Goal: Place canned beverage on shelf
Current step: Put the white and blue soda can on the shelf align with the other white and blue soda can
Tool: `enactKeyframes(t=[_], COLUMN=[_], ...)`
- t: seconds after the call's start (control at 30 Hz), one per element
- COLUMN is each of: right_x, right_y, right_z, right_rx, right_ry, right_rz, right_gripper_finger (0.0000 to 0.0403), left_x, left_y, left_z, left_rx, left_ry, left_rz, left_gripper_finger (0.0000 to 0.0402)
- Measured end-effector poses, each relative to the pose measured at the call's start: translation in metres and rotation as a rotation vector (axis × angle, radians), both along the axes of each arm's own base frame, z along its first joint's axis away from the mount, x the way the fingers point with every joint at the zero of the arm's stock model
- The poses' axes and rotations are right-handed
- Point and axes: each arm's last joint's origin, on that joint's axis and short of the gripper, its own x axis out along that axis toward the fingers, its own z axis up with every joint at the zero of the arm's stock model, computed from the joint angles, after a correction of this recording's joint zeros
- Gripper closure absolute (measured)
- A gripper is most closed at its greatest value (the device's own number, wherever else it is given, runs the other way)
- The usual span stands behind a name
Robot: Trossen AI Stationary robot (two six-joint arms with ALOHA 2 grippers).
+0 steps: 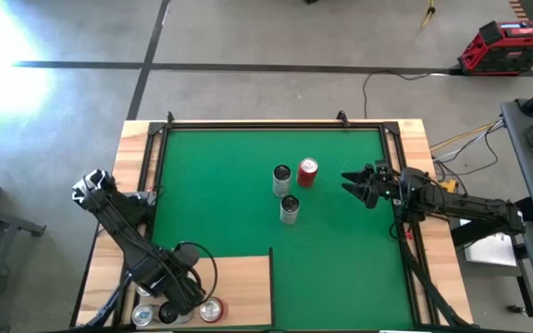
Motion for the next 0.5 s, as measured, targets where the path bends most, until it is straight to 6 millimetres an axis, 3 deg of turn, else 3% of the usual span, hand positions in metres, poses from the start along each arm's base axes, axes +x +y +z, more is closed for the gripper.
enactKeyframes(t=[0.23, 0.5], right_x=[0.0, 0.0], right_y=[0.0, 0.0], right_z=[0.0, 0.0], right_rx=[0.0, 0.0], right_ry=[0.0, 0.0], right_rz=[0.0, 0.0], right_gripper_finger=[0.0085, 0.0085], left_x=[-0.0024, -0.0023], left_y=[-0.0024, -0.0036], left_z=[-0.0009, -0.0013], left_rx=[0.002, -0.002], left_ry=[0.003, 0.001], left_rz=[0.01, 0.042], left_gripper_finger=[0.0151, 0.012])
